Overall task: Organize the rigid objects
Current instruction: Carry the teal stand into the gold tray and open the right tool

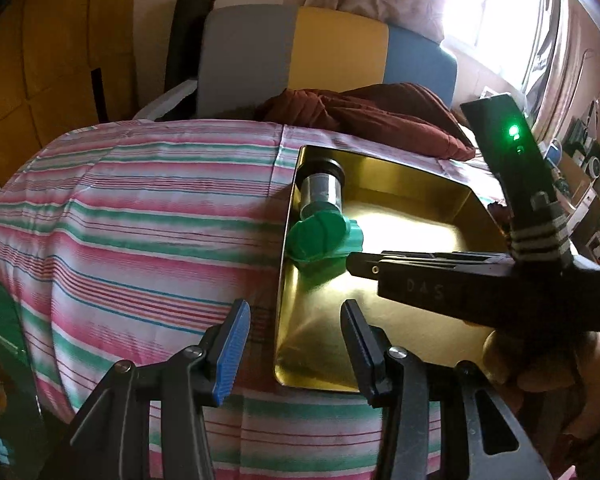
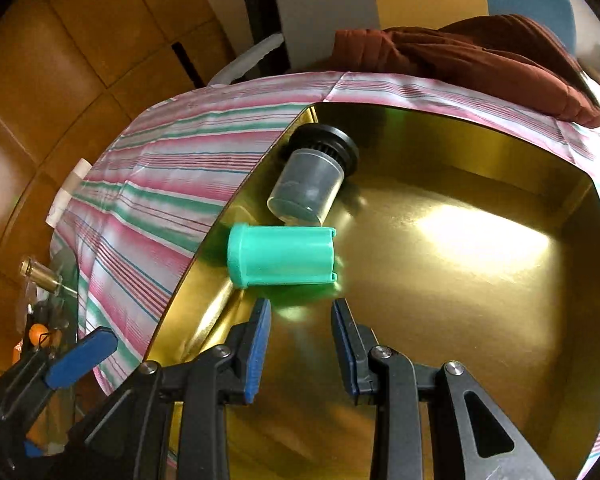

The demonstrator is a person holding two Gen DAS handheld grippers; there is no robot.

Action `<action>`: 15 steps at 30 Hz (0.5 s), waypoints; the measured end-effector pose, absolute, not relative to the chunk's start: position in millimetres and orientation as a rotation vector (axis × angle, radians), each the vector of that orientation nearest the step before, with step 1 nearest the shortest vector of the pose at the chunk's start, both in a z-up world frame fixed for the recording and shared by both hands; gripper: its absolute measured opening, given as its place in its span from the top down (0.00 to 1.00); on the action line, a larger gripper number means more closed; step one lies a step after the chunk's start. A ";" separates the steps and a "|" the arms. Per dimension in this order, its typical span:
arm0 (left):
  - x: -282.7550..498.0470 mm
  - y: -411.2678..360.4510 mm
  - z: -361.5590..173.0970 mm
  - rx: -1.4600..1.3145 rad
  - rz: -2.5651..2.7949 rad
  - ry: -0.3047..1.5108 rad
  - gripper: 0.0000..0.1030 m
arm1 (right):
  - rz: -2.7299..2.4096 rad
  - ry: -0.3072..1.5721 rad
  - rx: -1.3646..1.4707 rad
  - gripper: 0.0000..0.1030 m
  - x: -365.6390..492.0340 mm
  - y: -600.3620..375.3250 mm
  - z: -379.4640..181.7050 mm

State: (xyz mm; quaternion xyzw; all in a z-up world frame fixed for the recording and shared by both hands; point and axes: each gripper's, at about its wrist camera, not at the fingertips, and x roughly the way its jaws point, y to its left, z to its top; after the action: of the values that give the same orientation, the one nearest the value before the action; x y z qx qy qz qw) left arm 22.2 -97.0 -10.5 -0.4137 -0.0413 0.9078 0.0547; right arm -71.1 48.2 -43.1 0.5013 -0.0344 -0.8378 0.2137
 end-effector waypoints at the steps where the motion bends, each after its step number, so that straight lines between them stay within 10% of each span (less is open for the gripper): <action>1: 22.8 -96.2 -10.5 -1.259 2.770 -0.111 0.54 | -2.323 -0.099 1.391 0.68 -70.1 49.3 -42.5; 15: 25.6 -72.8 -4.8 -1.252 2.796 0.024 0.54 | -2.355 -0.032 1.361 0.38 -44.4 73.0 -27.2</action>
State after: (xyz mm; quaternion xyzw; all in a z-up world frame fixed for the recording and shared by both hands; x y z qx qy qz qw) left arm 25.6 -72.8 -4.8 -0.4082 0.0078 0.9120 0.0390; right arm -44.4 73.0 -27.2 0.4893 -0.0116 -0.8466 0.2090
